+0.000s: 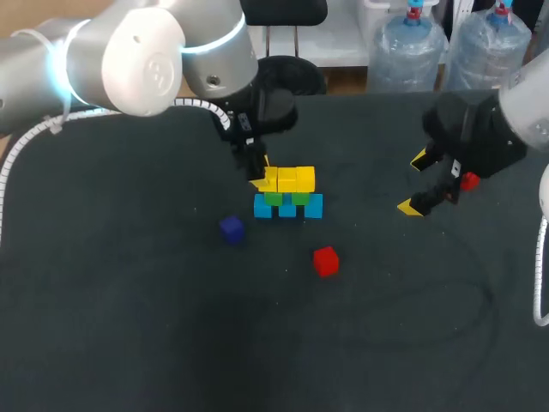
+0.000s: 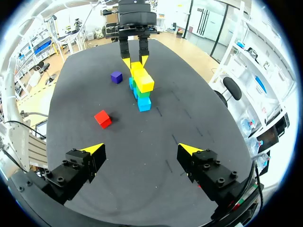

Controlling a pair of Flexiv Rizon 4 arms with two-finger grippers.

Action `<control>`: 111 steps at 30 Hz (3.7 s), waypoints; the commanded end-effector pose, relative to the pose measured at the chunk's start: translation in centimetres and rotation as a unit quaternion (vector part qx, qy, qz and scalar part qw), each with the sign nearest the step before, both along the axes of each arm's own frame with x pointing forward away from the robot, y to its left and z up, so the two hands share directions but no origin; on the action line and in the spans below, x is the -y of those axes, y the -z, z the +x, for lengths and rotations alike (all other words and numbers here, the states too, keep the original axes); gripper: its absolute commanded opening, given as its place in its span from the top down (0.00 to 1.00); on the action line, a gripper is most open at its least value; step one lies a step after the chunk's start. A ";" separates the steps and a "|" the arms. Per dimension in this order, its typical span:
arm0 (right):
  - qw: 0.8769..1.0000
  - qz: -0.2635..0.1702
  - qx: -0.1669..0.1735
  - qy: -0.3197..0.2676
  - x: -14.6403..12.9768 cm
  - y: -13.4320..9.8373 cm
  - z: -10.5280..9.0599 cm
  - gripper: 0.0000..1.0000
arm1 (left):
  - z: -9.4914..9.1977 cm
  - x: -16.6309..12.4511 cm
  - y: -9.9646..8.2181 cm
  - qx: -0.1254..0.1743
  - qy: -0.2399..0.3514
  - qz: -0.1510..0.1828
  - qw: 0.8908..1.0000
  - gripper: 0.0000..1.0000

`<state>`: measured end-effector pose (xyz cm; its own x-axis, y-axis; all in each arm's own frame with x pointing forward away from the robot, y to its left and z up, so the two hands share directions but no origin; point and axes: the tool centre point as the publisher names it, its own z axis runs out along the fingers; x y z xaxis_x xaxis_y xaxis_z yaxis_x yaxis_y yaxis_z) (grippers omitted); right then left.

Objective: Place the blue cubes, place green cubes on the blue cubes, place the yellow cubes on the green cubes, then place the red cubes on the yellow cubes, and place purple cube on the red cubes.

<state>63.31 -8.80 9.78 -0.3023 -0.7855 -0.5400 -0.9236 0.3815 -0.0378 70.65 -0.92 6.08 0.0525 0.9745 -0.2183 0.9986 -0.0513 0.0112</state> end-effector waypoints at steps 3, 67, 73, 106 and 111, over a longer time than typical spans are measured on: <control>1.000 0.001 0.000 -0.001 0.0 0.1 0.1 0.00 | 0.2 0.1 0.0 -0.003 0.000 0.002 1.000 1.00; 1.000 0.001 0.000 -0.001 0.0 0.1 0.1 0.00 | 0.3 0.1 0.1 -0.005 -0.002 0.007 1.000 0.13; 1.000 0.001 0.000 -0.001 0.0 0.1 0.1 0.00 | 0.3 0.1 -0.8 0.005 0.000 0.004 1.000 0.11; 1.000 0.001 0.000 -0.001 0.0 0.1 0.1 0.00 | -0.6 -3.5 -3.2 0.033 -0.005 0.002 0.999 1.00; 1.000 0.001 0.000 -0.001 0.0 0.1 0.1 0.00 | -0.6 -3.6 -2.0 0.022 -0.007 0.009 1.000 1.00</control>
<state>63.31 -8.80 9.78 -0.3023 -0.7854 -0.5401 -0.9236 0.3815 -0.0378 69.68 2.90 8.58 0.0501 0.9779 -0.2032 0.9974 -0.0384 0.0609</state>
